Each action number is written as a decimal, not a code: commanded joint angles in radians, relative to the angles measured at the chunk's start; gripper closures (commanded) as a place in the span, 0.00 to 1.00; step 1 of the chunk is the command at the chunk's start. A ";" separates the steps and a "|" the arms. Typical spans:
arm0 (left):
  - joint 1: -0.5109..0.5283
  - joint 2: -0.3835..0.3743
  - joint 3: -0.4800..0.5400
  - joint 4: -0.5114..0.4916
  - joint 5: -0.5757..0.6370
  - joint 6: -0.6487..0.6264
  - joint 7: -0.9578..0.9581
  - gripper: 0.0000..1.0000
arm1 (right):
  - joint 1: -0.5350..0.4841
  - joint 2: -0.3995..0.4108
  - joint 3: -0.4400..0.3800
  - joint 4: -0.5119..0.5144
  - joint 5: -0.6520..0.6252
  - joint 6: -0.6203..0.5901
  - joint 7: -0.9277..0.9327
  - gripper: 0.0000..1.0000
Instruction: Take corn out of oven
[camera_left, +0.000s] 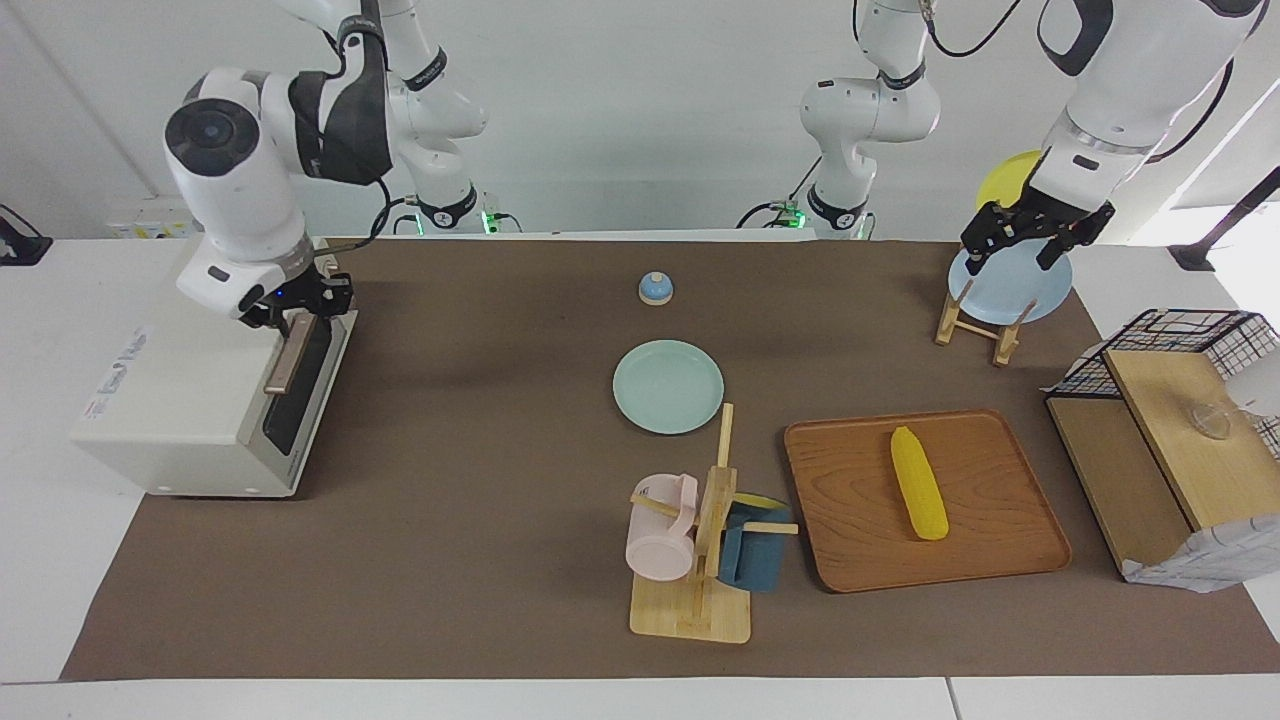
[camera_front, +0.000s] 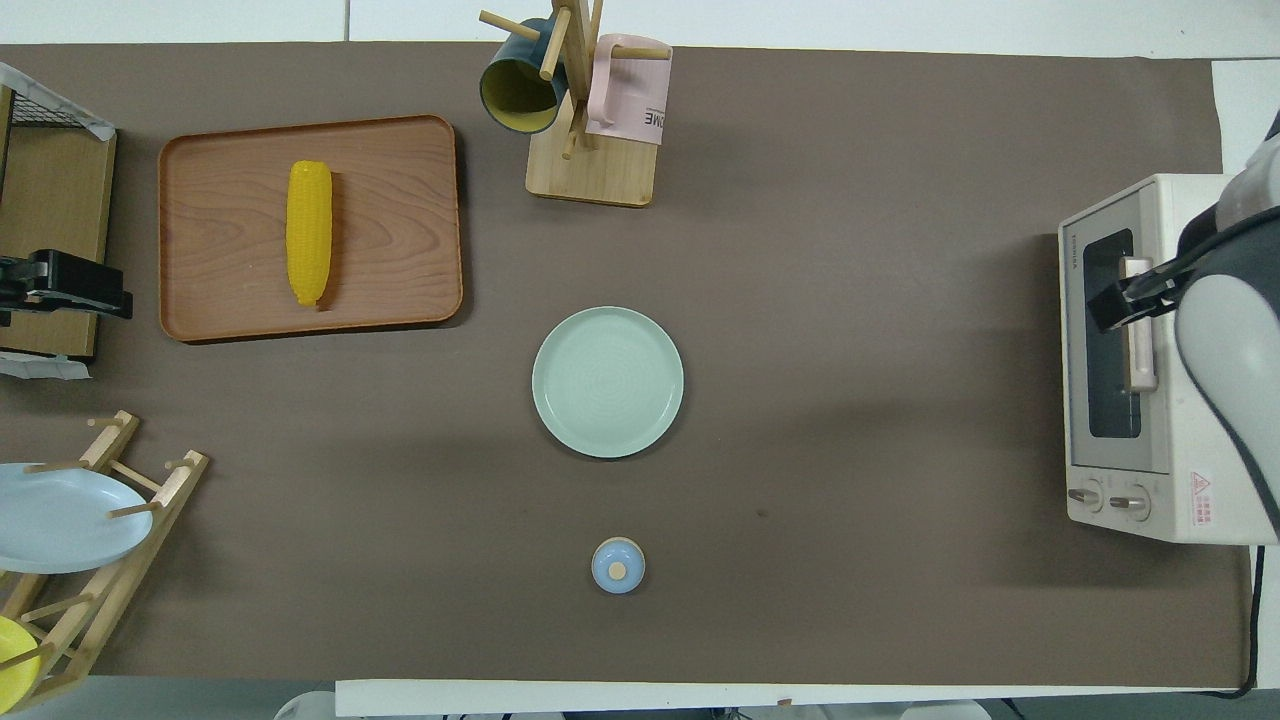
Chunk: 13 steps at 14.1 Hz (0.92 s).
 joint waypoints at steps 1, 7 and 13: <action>0.012 0.002 -0.002 0.000 -0.011 -0.012 0.011 0.00 | -0.019 0.018 -0.010 0.146 0.077 -0.124 0.024 0.00; 0.008 0.002 -0.004 -0.001 -0.011 -0.018 0.009 0.00 | -0.050 0.030 -0.014 0.325 0.088 -0.225 0.075 0.00; 0.006 -0.007 -0.012 0.029 -0.011 -0.067 0.012 0.00 | -0.035 0.019 -0.008 0.300 0.088 -0.227 0.112 0.00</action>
